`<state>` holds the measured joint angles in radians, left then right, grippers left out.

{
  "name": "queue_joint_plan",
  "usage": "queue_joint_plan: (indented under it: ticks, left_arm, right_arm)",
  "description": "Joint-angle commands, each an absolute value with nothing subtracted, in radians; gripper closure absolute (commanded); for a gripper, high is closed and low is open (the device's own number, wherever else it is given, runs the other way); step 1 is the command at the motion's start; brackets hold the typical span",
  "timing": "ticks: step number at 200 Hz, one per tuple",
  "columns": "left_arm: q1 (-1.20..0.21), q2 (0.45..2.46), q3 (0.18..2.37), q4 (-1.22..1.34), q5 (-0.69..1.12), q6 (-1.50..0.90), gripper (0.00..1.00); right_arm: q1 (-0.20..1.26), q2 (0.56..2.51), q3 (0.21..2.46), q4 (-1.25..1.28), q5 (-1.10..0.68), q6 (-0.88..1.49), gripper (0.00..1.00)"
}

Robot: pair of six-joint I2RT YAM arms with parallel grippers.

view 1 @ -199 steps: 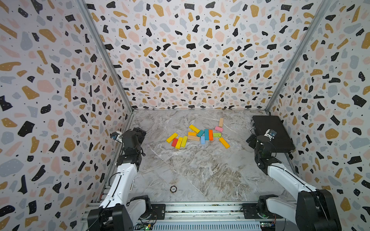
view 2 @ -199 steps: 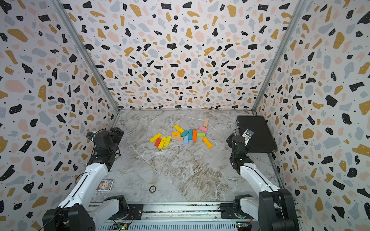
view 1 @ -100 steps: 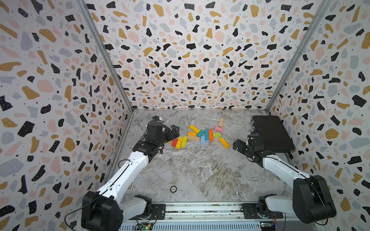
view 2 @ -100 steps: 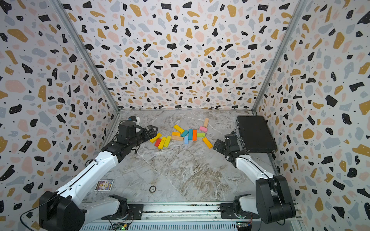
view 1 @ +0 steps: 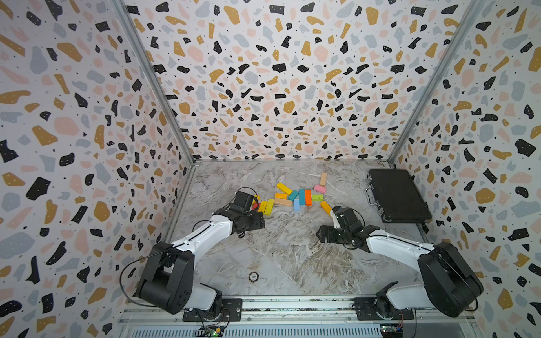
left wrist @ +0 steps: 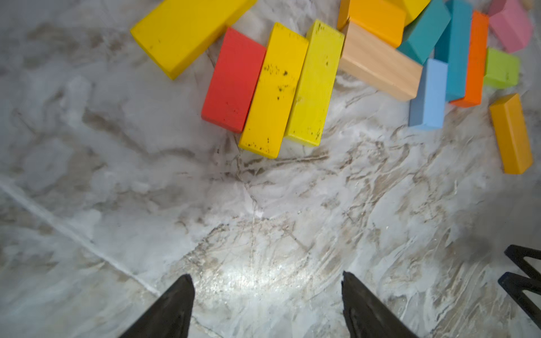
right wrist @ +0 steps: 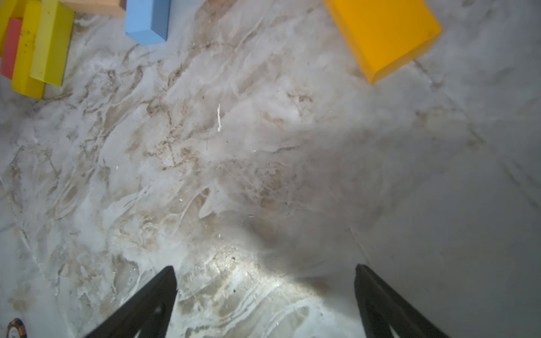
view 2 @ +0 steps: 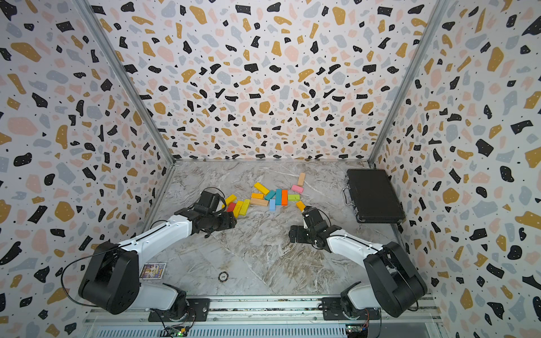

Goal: Assemble the letter h with building blocks
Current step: Move the building block to the center of the board.

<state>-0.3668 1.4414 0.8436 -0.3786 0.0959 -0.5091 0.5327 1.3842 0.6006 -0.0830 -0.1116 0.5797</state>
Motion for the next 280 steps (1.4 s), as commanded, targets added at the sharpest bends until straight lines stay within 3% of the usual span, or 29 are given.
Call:
queue_joint_plan:
  ticks: [1,31,213,234,264,280]
  left_arm:
    - [-0.373,1.494,0.851,-0.312,0.055,-0.466,0.31]
    - [-0.377,1.611,0.874,-0.267,0.069,-0.453,0.40]
    - [-0.401,1.902,1.055,-0.271,-0.108,-0.364,0.43]
    - [-0.419,1.916,1.070,-0.278,-0.124,-0.361,0.53]
    - [-0.435,1.899,1.070,-0.283,-0.143,-0.358,0.55]
    - [-0.437,1.887,1.063,-0.286,-0.150,-0.362,0.61]
  right_arm:
    - [0.540,1.389,0.599,-0.056,-0.114,0.560,0.05]
    - [0.540,1.393,0.594,-0.055,-0.099,0.557,0.05]
    - [0.540,1.379,0.598,-0.068,-0.075,0.557,0.05]
    - [0.541,1.386,0.598,-0.064,-0.071,0.557,0.05]
    - [0.540,1.391,0.598,-0.066,-0.071,0.555,0.05]
    - [0.540,1.393,0.595,-0.061,-0.069,0.555,0.05]
